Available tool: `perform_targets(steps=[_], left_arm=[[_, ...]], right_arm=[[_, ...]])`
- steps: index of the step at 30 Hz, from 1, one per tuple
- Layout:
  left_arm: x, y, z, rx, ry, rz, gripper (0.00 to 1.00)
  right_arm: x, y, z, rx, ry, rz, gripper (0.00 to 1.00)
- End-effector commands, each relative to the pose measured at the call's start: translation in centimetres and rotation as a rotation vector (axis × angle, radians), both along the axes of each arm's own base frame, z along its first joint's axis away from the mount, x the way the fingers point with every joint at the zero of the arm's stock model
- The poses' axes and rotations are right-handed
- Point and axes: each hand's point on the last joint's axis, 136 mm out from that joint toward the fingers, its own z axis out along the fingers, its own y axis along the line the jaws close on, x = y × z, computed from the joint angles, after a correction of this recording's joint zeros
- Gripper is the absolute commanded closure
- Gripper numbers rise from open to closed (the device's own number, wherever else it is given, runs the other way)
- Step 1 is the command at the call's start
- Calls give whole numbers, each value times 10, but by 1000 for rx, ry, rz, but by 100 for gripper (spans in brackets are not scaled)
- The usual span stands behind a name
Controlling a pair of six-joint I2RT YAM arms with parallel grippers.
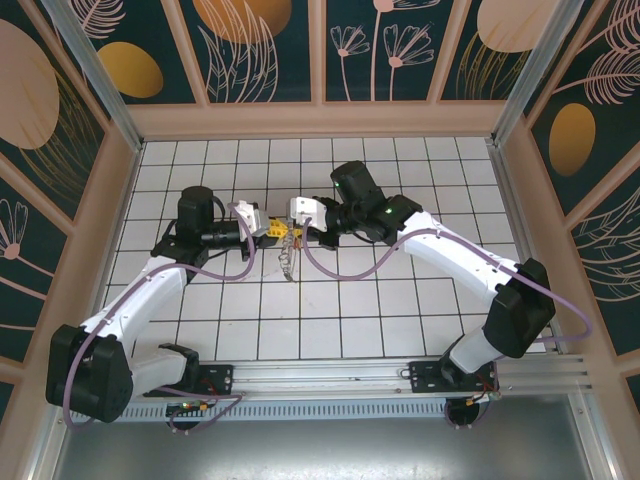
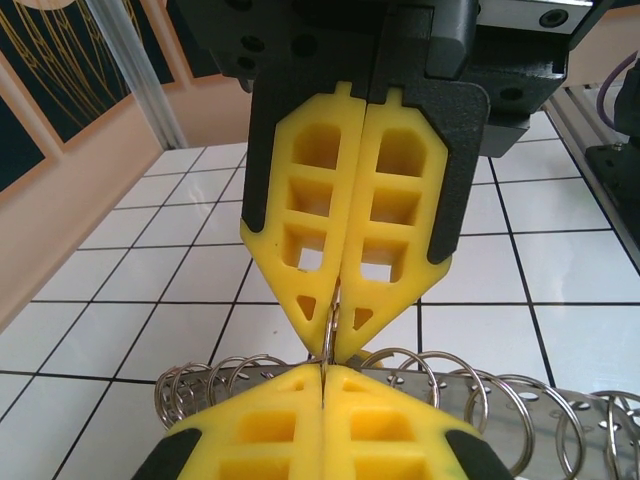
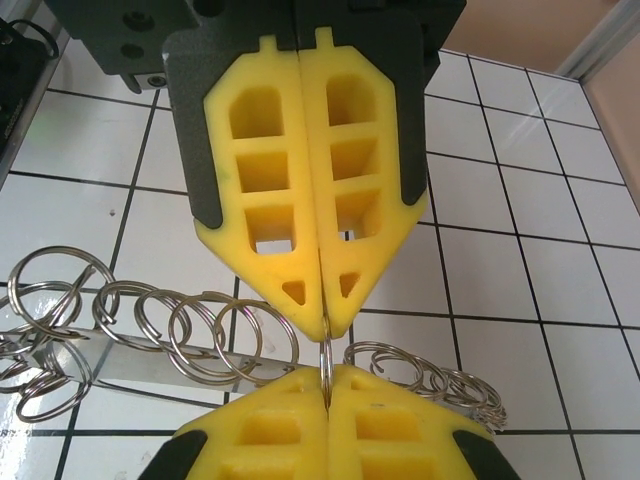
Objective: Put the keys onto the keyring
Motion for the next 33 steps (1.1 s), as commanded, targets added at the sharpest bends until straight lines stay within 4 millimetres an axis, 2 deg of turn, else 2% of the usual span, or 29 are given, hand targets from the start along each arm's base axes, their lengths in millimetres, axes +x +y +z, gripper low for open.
perform_targets(steps=[1, 5, 10, 13, 14, 15, 16, 17, 22, 27, 33], left_arm=[[-9, -6, 7, -25, -5, -59, 100], [-13, -6, 9, -39, 2, -68, 100], [-17, -5, 24, -128, -32, -49, 100], [-18, -7, 20, -131, -19, -70, 100], [-19, -7, 15, -114, -7, -83, 95], [-18, -8, 10, -91, 13, -87, 80], [-16, -8, 8, -72, 25, -79, 73], [-14, -7, 5, -51, 31, -72, 72], [-14, -4, -2, -12, -13, -56, 72], [-10, -4, -3, -8, 2, -35, 84], [2, -3, 1, -16, 27, 20, 84]], right_arm=[[0, 14, 24, 98, -44, 11, 100], [-1, 10, 20, 86, -21, 14, 100], [-5, 1, 17, 114, 30, 8, 99], [-11, -2, 13, 104, 29, 38, 100], [-11, -3, 13, 97, 24, 41, 100], [-10, -4, 12, 88, 17, 37, 100], [-9, -4, 11, 82, 10, 31, 100], [-8, -5, 10, 75, 3, 25, 100], [-5, -6, 13, 71, -12, 16, 100], [-6, -1, 13, 66, -16, 22, 100], [-9, 8, 16, 86, -10, 35, 100]])
